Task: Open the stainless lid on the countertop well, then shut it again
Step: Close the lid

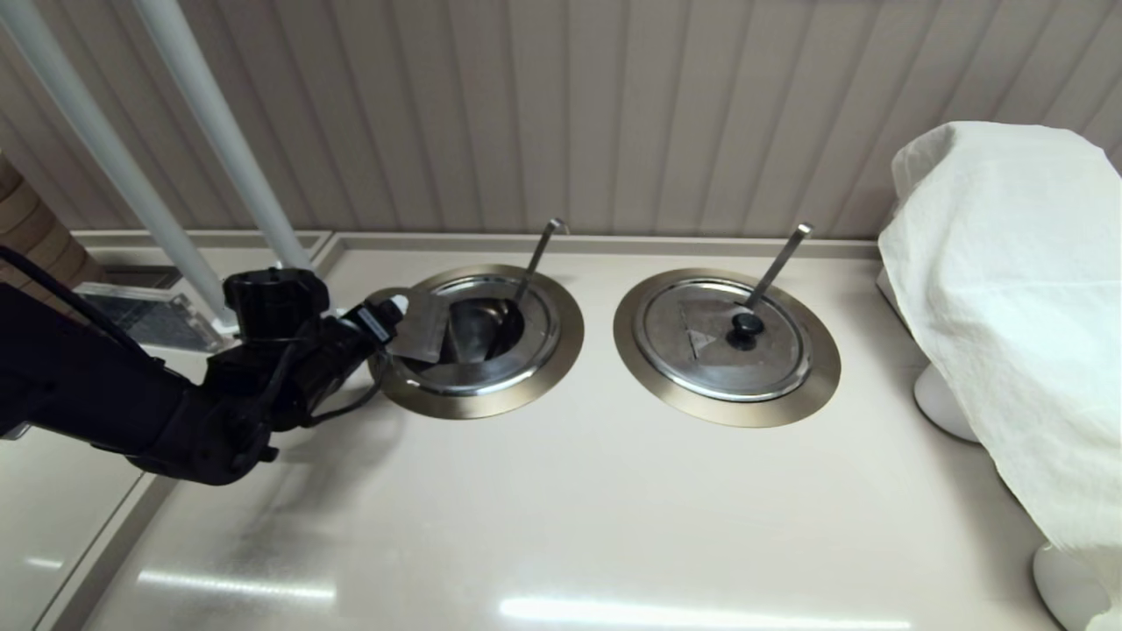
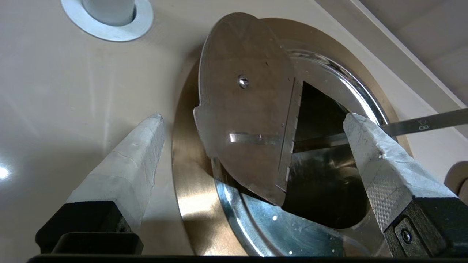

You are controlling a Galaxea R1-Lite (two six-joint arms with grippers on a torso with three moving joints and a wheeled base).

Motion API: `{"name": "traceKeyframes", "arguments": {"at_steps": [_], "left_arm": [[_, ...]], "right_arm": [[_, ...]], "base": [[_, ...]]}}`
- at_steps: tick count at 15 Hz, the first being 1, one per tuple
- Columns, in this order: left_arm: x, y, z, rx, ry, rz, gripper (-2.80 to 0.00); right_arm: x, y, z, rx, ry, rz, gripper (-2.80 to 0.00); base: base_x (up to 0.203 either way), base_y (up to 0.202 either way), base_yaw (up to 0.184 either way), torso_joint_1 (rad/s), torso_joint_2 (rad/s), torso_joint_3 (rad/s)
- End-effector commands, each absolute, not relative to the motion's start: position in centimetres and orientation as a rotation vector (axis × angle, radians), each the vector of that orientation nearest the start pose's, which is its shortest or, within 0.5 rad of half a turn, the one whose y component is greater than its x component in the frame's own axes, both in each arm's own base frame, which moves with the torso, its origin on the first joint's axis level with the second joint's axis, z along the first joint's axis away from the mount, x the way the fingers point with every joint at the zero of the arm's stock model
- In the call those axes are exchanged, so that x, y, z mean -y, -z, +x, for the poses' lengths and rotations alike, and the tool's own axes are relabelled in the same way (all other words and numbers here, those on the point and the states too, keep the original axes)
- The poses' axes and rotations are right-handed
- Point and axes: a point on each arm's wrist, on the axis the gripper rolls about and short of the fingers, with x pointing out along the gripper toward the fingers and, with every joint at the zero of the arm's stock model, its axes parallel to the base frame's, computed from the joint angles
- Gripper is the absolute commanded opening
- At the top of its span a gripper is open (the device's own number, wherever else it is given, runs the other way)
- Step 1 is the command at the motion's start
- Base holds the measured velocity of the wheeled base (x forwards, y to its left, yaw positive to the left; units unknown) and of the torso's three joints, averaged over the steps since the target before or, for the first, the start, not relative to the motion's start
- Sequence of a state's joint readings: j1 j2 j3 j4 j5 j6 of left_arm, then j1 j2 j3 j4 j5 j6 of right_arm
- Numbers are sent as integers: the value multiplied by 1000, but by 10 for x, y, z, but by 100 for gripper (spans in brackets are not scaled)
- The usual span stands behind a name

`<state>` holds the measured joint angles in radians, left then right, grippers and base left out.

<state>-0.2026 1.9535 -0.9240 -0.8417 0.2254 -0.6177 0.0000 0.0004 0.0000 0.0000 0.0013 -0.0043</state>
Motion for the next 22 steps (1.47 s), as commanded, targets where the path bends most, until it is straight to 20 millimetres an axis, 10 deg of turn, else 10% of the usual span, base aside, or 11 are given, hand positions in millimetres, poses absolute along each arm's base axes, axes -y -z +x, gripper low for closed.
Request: {"name": "traceKeyframes", "arguments": {"at_steps": [1,15,22], "left_arm": [[71,-143,369,-173,-80,-579,0],[80,-179,376,-109,-37,-598,0],[123,-190,368,-113,80,-603,0]], "right_arm": [[0,-76,-23,-1,0,-5,0],[0,-75,-23,0,-2,-5,0],[0,-76,-23,-1,0,-5,0]], "base": [[0,0,0,0,0,0],[0,0,0,0,0,0],[0,0,0,0,0,0]]}}
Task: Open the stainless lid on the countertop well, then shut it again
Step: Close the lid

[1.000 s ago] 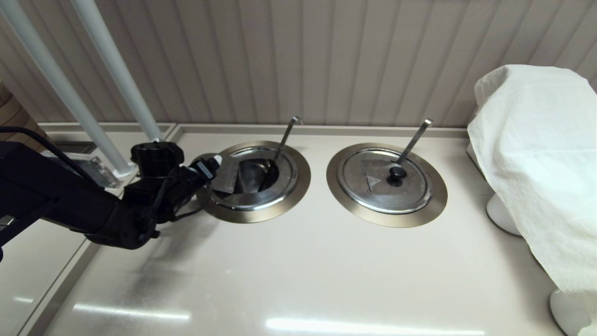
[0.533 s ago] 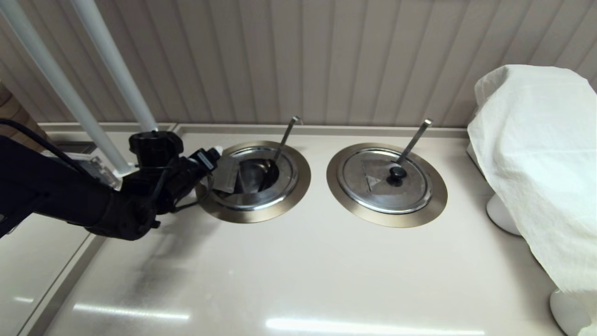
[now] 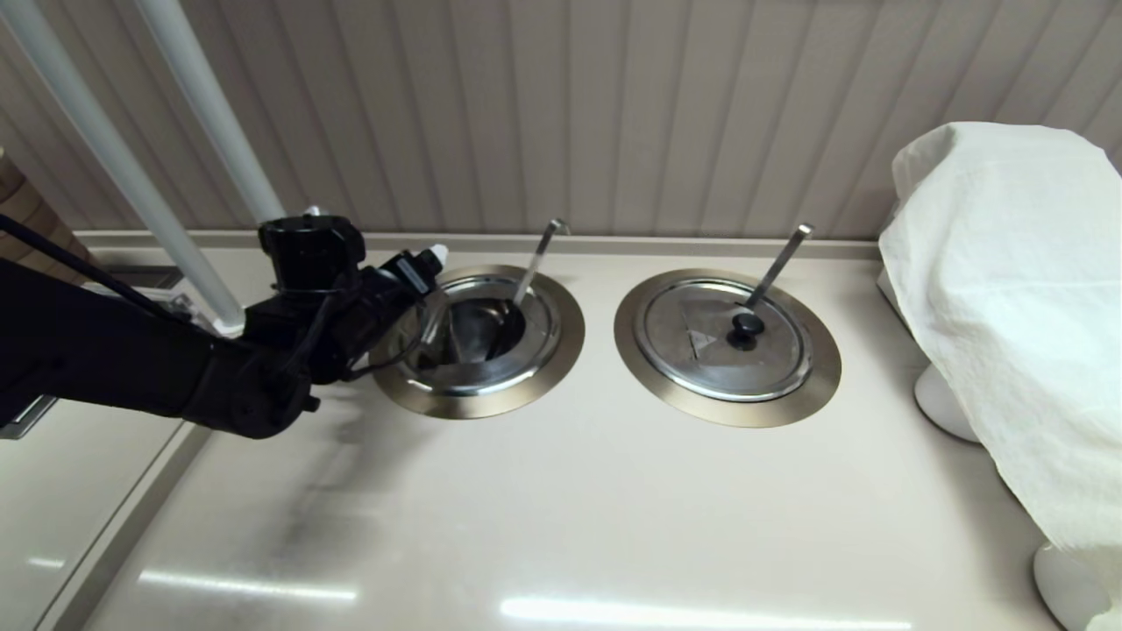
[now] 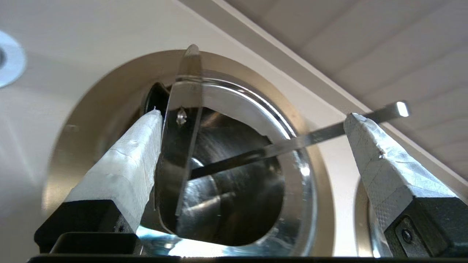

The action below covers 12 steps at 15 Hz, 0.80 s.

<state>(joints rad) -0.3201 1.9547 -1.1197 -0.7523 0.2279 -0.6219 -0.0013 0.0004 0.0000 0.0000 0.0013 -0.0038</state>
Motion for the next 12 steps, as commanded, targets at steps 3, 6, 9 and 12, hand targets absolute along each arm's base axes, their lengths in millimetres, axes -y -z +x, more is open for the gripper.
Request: {"name": "traceKeyframes", "arguments": {"at_steps": [3,6,9,12], "left_arm": [[149,-192,361,-123,142,-600,0],[176,-184,360,-149,192,-580,0],[185,-177,359,-165,206,-551,0],[183,-182,355,-156,206,-541,0]], "right_arm": [[0,-75,-23,0,-2,-5,0],[0,-75,-23,0,-1,-5,0],[0,-76,-23,-1,-1,-5,0],[0,-75,-23,0,-1,-5,0]], "base": [[0,0,0,0,0,0],[0,0,0,0,0,0],[0,0,0,0,0,0],[0,0,0,0,0,0]]}}
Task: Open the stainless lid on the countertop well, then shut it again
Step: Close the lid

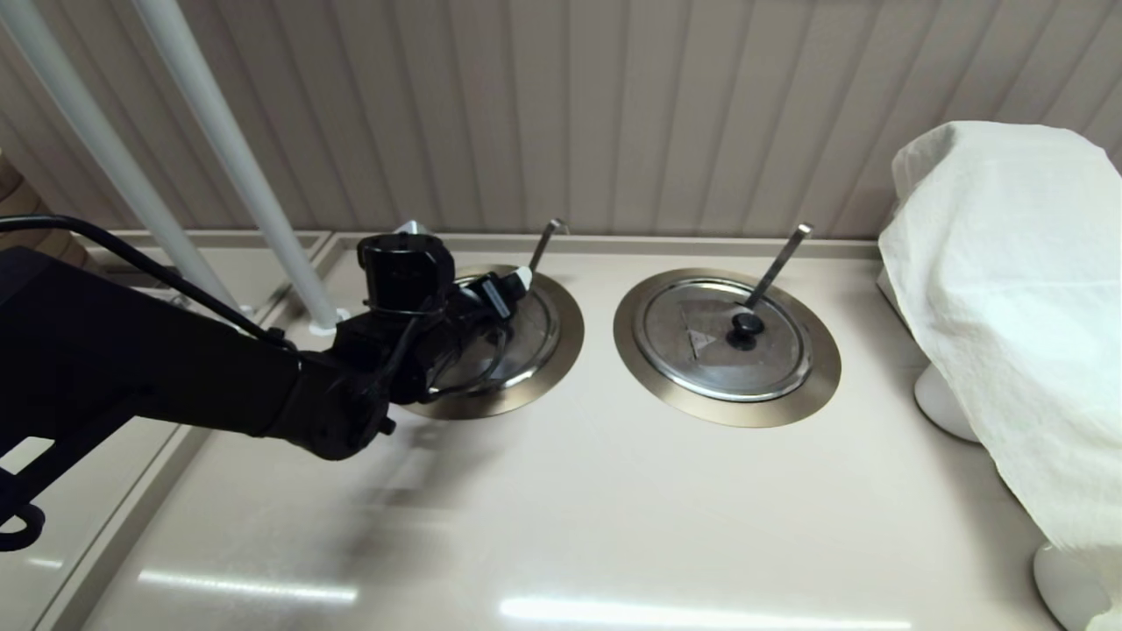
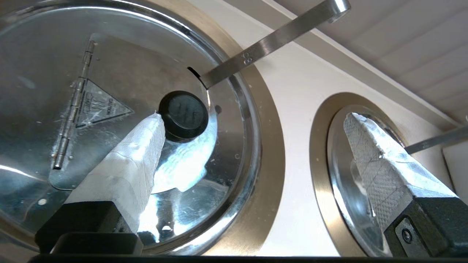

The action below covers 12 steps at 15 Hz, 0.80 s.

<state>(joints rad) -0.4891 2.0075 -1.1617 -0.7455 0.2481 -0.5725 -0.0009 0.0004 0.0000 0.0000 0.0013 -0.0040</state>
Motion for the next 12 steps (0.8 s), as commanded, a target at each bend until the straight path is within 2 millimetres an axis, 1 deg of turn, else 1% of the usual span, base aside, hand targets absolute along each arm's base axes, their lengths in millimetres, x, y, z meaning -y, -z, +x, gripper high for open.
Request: {"name": "traceKeyframes", "arguments": {"at_steps": [1,4,6,7,9,10,12], "left_arm": [[182,-181,353,-158,206,-506,0],[177,-178,346,-151,170,-402,0],[170,-179,334,-157,169,-333,0],[166,-180,325,-163,176,-257,0],[157,-171,309,-188,190,-47,0],[154,-167,304,-196,190,14,0],[149,-176,293,-161,191,9,0]], "right_arm": [[0,-75,-23,-1,-1,-5,0],[0,-76,-23,-1,-1,-5,0],[0,-76,-23,-1,0,-5,0],[0,-76,-23,-1,-2,-5,0],[0,-76,-23,-2,0,-5,0],[0,-76,-23,-1,-1,-5,0],[0,-75,-23,0,0,-5,0]], "base": [[0,0,0,0,0,0],[0,0,0,0,0,0],[0,0,0,0,0,0],[0,0,0,0,0,0],[0,0,0,0,0,0],[0,0,0,0,0,0],[0,0,0,0,0,0]]}}
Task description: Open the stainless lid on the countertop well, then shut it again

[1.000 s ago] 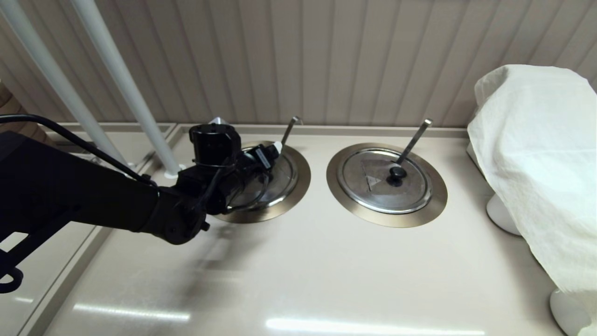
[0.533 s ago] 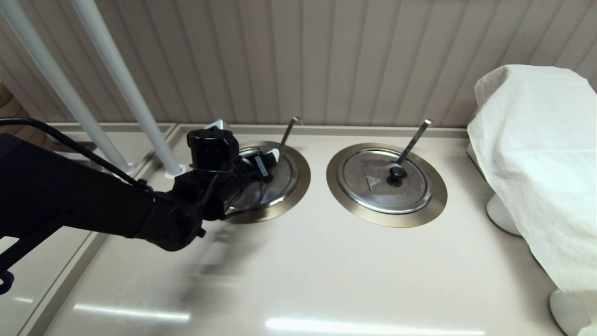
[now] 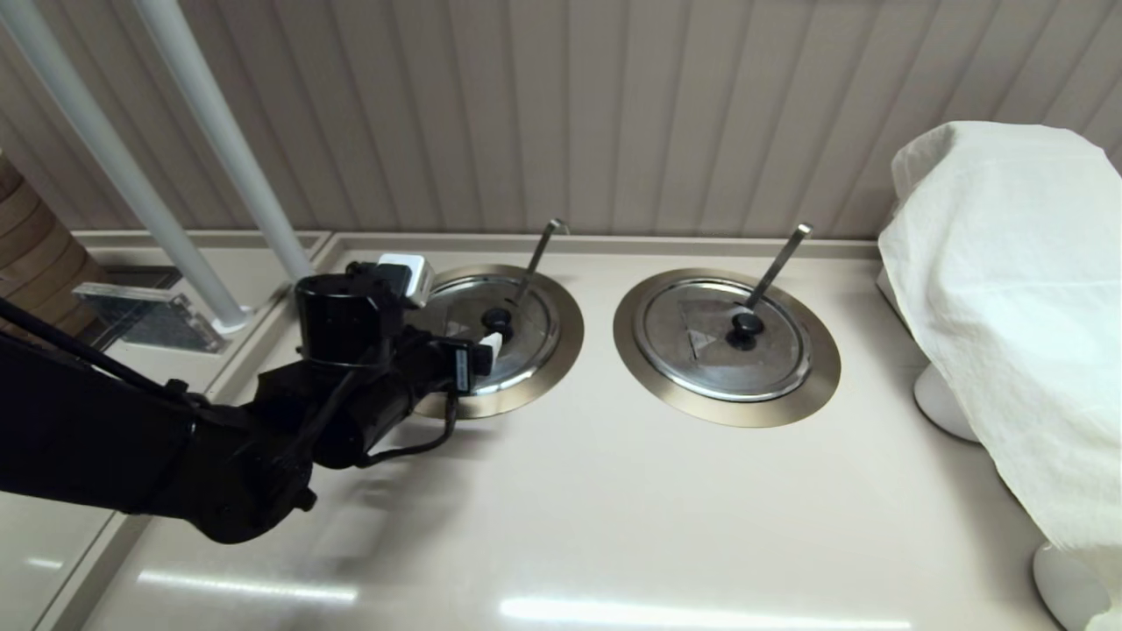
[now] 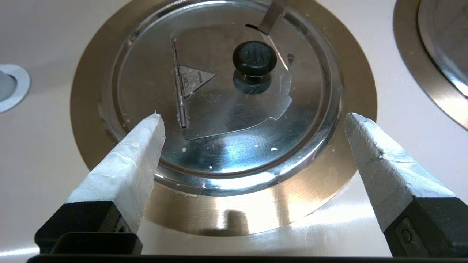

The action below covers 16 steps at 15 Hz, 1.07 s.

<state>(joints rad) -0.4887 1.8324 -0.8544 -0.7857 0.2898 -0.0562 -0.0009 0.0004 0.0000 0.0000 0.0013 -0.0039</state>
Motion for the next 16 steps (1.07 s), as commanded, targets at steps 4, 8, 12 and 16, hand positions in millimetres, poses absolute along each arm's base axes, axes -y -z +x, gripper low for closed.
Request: {"name": "traceKeyframes", "arguments": {"at_steps": [4,8,12,16], "left_arm": [[135,-204,268,-68,190,-13,0],[115,-203,233,-110,183,12,-280],[99,-206,207,-155,78,93,-280],[68,-225,158,-116,-60,86,-280]], "right_arm": [[0,-76,-23,-1,0,-5,0],[0,-76,-23,-1,-1,-5,0],[0,-75,-23,0,-1,-5,0],[0,-75,-23,0,-2,-5,0]], "base": [[0,0,0,0,0,0],[0,0,0,0,0,0],[0,0,0,0,0,0],[0,0,0,0,0,0]]}}
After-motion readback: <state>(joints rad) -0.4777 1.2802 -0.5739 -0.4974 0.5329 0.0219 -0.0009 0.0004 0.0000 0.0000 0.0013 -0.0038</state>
